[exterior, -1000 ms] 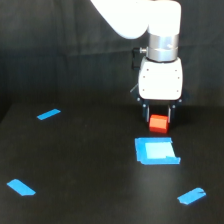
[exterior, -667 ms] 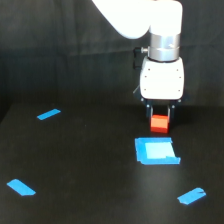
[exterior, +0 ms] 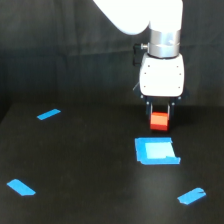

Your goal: Pick up the red object from the table

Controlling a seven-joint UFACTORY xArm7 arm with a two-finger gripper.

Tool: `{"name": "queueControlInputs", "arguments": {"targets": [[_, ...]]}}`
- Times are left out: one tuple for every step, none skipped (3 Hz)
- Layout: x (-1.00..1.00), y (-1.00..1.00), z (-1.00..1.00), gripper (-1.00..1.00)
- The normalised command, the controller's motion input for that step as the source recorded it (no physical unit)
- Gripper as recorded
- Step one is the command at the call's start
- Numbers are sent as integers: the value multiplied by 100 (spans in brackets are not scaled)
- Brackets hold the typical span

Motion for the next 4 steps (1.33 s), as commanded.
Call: {"name": "queueControlInputs", "arguments": {"targets": [[-5, -25, 82, -100], [2, -31, 60, -97], [-4, -13, 56, -100], [5, -12, 42, -97]]}}
